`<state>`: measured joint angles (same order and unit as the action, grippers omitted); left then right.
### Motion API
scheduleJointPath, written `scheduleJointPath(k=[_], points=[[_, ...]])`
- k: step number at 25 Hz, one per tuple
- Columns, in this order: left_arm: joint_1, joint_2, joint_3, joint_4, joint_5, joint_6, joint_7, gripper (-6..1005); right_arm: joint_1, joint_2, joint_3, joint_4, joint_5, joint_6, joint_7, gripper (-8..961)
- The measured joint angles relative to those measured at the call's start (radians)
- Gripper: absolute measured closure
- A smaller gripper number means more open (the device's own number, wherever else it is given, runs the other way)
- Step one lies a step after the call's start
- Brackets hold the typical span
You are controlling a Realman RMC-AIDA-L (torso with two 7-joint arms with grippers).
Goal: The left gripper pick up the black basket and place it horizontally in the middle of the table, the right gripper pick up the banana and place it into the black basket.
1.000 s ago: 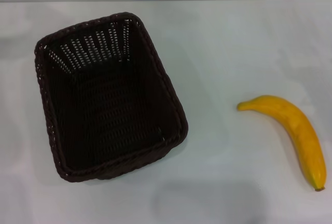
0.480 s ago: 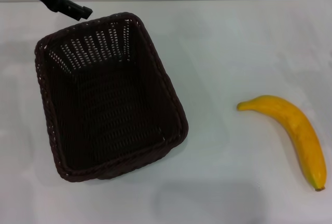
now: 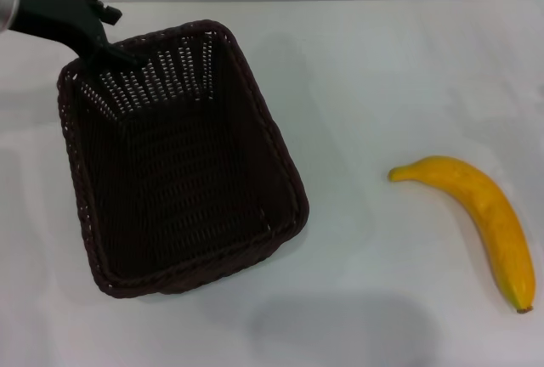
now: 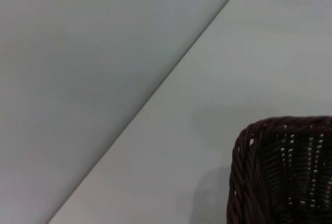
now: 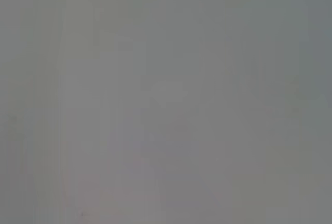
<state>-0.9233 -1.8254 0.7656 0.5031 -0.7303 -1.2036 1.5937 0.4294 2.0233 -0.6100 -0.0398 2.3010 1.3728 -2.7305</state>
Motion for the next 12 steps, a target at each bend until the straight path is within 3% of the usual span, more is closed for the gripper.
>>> scheduleJointPath(k=[12], points=[[0.015, -0.025, -0.002, -0.104, -0.036, 0.132, 0.116, 150, 0.0, 0.0, -0.036, 0.005, 0.0, 0.019, 0.001, 124]])
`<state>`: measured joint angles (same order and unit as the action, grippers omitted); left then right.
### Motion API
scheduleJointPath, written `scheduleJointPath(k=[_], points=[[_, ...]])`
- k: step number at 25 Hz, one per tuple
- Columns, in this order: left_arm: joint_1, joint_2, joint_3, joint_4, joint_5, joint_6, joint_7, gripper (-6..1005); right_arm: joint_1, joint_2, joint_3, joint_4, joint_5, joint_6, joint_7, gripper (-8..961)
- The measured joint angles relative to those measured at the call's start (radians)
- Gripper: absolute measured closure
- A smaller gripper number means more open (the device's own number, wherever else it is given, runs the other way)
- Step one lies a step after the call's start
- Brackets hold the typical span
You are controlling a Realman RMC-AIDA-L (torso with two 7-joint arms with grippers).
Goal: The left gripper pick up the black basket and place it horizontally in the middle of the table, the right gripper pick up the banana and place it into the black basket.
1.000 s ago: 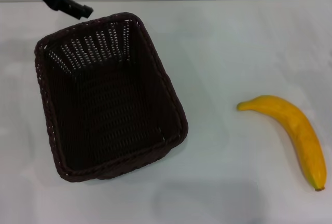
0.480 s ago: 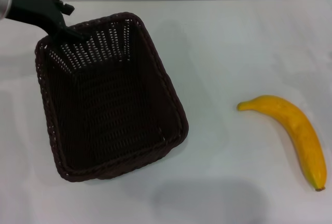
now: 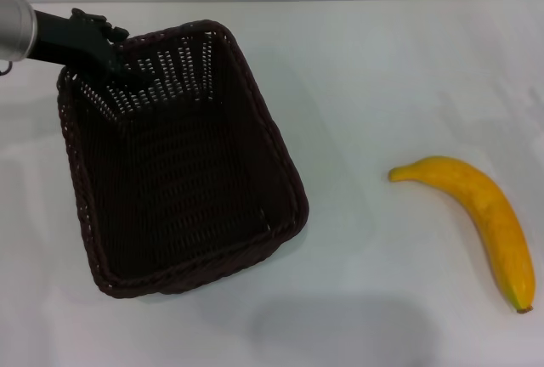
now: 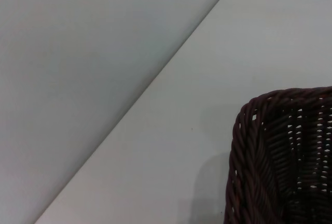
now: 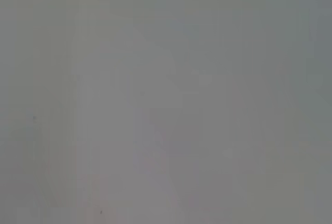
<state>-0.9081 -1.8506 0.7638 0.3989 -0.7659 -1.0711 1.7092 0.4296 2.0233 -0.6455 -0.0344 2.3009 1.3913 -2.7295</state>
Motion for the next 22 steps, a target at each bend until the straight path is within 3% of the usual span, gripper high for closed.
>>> scheduleJointPath(k=[15, 20, 22], points=[[0.026, -0.023, 0.001, 0.01, -0.009, 0.019, 0.01, 261, 0.0, 0.0, -0.003, 0.004, 0.0, 0.0, 0.001, 123], [0.029, -0.025, 0.002, 0.012, -0.012, 0.022, 0.01, 495, 0.0, 0.0, -0.003, 0.004, 0.0, 0.0, 0.001, 123], [0.029, -0.023, 0.002, 0.012, -0.01, 0.016, 0.008, 516, 0.0, 0.0, -0.003, 0.003, 0.0, 0.0, 0.001, 124]])
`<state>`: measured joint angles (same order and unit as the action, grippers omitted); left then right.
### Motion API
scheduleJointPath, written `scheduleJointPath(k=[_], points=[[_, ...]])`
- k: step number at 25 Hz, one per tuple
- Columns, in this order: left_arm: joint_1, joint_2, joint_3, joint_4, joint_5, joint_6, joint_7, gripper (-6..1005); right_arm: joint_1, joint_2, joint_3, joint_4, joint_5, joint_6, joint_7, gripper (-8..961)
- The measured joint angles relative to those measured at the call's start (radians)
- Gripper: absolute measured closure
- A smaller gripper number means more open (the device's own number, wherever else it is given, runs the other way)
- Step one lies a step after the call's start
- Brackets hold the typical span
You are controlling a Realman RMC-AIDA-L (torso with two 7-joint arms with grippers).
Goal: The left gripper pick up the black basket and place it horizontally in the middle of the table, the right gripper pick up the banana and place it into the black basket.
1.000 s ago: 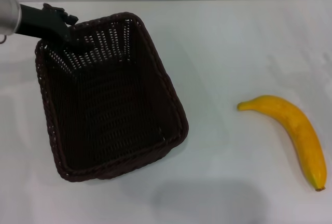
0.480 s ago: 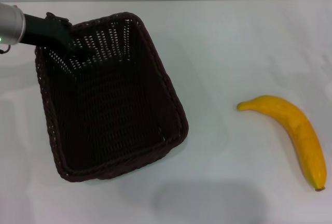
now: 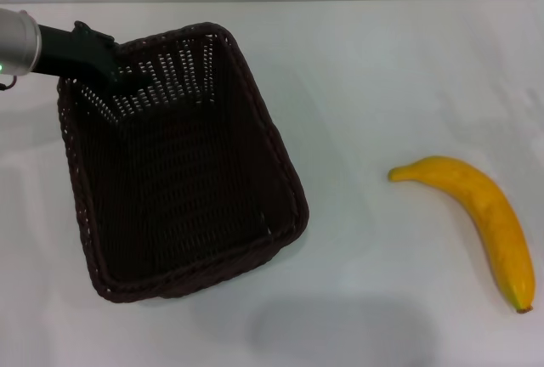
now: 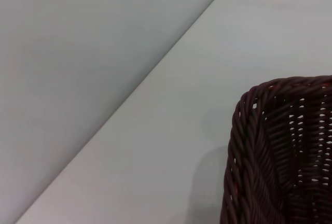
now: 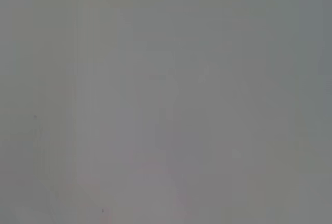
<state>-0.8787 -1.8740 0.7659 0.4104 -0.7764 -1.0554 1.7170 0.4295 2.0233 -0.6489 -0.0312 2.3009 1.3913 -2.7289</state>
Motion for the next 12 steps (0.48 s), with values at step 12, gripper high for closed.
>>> scheduleJointPath(k=[12], points=[[0.018, 0.021, -0.002, 0.008, -0.012, -0.044, -0.133, 567, 0.007, -0.001, 0.0, -0.004, 0.0, -0.002, 0.0, 123]])
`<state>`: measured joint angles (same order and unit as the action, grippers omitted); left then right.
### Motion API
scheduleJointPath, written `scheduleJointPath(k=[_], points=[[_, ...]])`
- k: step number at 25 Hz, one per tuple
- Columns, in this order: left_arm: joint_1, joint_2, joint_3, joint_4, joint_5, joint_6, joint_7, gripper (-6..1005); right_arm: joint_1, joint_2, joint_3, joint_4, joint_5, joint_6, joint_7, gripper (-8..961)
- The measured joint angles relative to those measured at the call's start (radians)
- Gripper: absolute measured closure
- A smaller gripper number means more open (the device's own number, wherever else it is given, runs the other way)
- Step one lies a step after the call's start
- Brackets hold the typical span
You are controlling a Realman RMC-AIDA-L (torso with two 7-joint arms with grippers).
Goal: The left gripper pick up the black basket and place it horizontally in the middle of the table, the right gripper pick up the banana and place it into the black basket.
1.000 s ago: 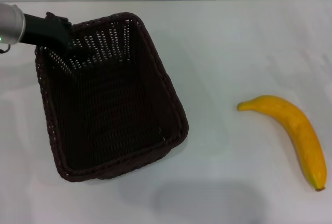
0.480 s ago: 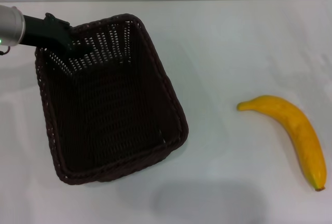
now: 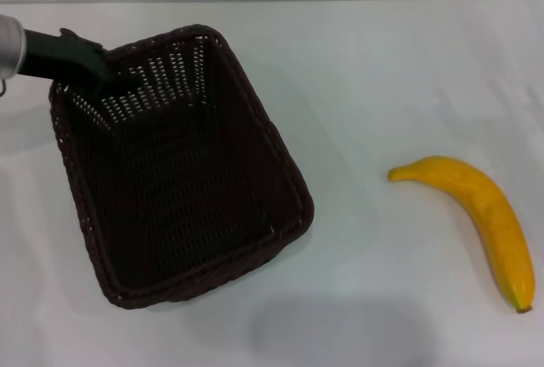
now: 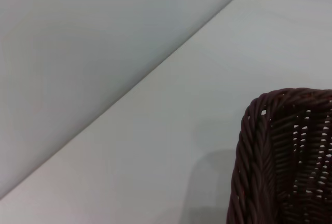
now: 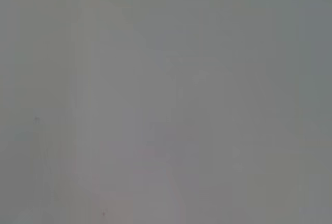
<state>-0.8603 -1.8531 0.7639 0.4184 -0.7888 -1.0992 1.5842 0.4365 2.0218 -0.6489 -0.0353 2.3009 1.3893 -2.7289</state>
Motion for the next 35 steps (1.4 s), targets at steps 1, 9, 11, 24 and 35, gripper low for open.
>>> scheduleJointPath(k=[1, 9, 11, 24, 35], points=[[0.003, 0.003, 0.0, 0.002, -0.002, -0.003, -0.021, 571, 0.001, 0.0, 0.0, -0.001, 0.0, -0.001, 0.0, 123], [0.008, 0.038, 0.0, 0.004, -0.019, -0.12, -0.14, 627, 0.008, 0.0, 0.001, -0.003, 0.0, -0.006, 0.0, 123], [0.006, 0.038, 0.006, 0.004, -0.011, -0.136, -0.198, 647, 0.008, 0.0, 0.001, -0.003, 0.0, -0.006, 0.0, 124], [0.056, 0.039, -0.107, 0.079, -0.076, -0.243, -0.401, 757, 0.017, -0.002, 0.008, -0.004, 0.001, -0.006, 0.0, 124], [0.099, 0.029, -0.128, 0.072, -0.146, -0.264, -0.485, 785, 0.015, -0.007, 0.011, -0.007, 0.003, -0.007, 0.0, 123]])
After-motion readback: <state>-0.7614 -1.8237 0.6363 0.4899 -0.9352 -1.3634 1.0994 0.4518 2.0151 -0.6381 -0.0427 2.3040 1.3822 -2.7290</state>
